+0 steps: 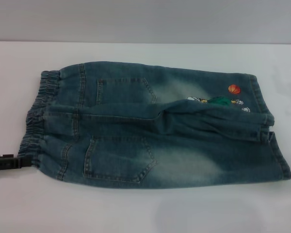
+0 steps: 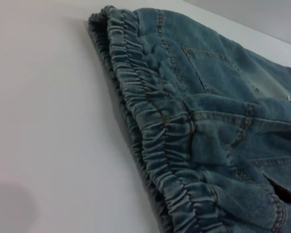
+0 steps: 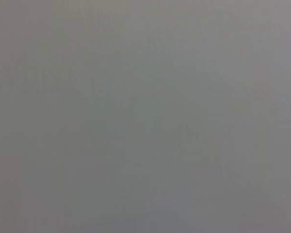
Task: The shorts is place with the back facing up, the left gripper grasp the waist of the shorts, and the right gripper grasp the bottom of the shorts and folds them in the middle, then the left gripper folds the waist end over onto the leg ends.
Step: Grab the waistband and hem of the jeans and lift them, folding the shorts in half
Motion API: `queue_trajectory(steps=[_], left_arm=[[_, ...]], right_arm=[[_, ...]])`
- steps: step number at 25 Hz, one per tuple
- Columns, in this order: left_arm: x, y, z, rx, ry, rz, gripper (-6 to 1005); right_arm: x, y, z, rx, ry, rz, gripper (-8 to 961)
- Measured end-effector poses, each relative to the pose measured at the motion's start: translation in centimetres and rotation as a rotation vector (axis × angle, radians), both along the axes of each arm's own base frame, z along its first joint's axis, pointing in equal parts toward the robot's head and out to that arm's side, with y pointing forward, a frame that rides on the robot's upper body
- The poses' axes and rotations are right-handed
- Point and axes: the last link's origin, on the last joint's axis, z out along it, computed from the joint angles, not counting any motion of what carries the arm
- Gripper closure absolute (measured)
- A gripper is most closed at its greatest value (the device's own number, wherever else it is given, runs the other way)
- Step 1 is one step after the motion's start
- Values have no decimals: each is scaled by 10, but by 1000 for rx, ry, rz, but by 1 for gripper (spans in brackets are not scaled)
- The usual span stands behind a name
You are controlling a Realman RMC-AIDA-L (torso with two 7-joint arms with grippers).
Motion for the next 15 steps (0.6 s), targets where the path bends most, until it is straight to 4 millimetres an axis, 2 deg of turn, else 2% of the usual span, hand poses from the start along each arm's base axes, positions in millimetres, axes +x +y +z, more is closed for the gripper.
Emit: queue_trajectory(steps=[10,15], left_arm=[[3,3,-3,-5,-5,-8,148],[11,4,-6,-26,-32,-30,148]], right_arm=[[2,-2,-1,0,2,-6,309],[4,-3,0,6,6,-13,309]])
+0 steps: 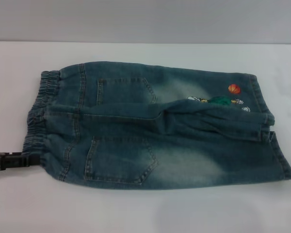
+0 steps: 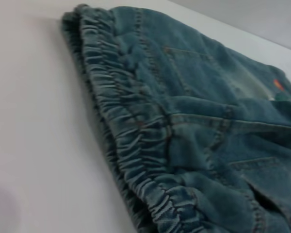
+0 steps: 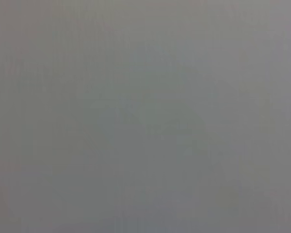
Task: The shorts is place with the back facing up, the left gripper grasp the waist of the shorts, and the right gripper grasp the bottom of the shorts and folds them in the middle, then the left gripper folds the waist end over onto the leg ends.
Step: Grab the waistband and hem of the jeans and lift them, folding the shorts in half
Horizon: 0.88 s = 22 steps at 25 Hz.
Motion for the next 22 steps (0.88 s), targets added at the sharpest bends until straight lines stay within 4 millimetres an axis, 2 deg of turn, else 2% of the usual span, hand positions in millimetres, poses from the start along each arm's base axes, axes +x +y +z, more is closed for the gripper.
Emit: queue_trajectory(steps=[11,22], left_arm=[[11,7,6,19,-47,-34,149],[14,8,0,0,-42,-41,172]], right_arm=[[2,-2,1,3,2,-4,309],[2,-4,3,20,5,4,309]])
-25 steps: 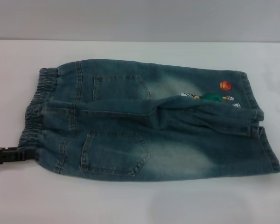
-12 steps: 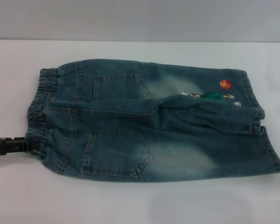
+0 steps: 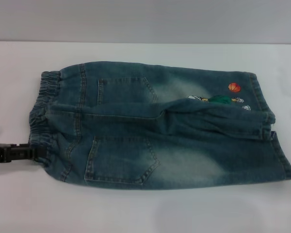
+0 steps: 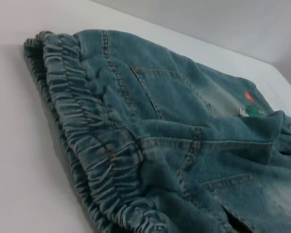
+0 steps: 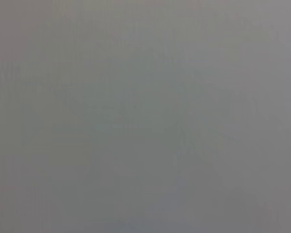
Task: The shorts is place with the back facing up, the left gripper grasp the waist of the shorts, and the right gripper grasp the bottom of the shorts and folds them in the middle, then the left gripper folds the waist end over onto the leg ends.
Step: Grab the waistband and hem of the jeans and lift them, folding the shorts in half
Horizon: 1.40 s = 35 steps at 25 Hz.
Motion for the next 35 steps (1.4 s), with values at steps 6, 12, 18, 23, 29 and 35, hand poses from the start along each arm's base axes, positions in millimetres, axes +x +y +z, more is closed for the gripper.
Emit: queue_trajectory(steps=[6,12,18,23,29,35], left_arm=[[-3,-2,-1,-15,17,9,185],[-4,-3,-4,-31,30,13,198],[-4,-1,-5,-23,34,15,268],[-5,0,-8,-22,52,13,374],[-6,0,-12,-43,83,12,620],[-7,2,-12,-31,97,20,830]], right_arm=[[0,0,0,1,0,2,308],[-1,0,0,2,0,3,308],[1,0,3,16,7,-7,308],[3,0,5,25,11,-14,308],[5,0,7,32,13,-20,309],[5,-1,7,33,14,-22,309]])
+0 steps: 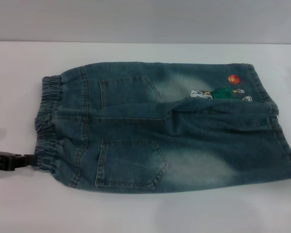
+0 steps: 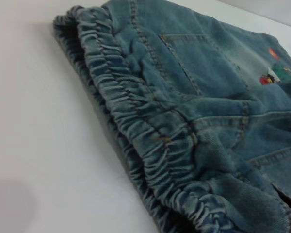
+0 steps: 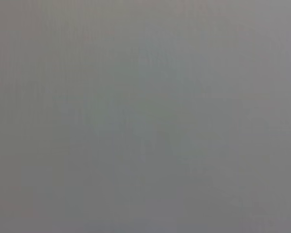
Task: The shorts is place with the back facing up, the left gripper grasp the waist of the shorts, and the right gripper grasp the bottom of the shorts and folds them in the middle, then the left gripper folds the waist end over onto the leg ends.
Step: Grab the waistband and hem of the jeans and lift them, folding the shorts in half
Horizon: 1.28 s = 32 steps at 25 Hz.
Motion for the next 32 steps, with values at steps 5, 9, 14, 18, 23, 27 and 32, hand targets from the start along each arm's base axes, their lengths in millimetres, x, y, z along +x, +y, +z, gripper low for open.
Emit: queue_trajectory(steps=[5,9,14,18,23,27,32], left_arm=[[-1,4,5,30,8,25,959],[-2,6,7,62,8,31,959],[-1,7,8,72,9,23,959],[1,9,9,78,14,12,959],[2,10,8,84,18,-4,960],[3,10,7,93,14,-8,960],[3,11,6,106,7,-10,960]], right_arm=[[1,-1,1,2,-1,-4,309],[3,-2,1,3,0,-8,309],[3,-1,2,-23,48,8,309],[-6,4,6,-131,129,110,308],[-42,7,18,-384,98,407,309],[-79,-4,24,-701,-76,706,311],[-89,-19,35,-1131,-275,850,312]])
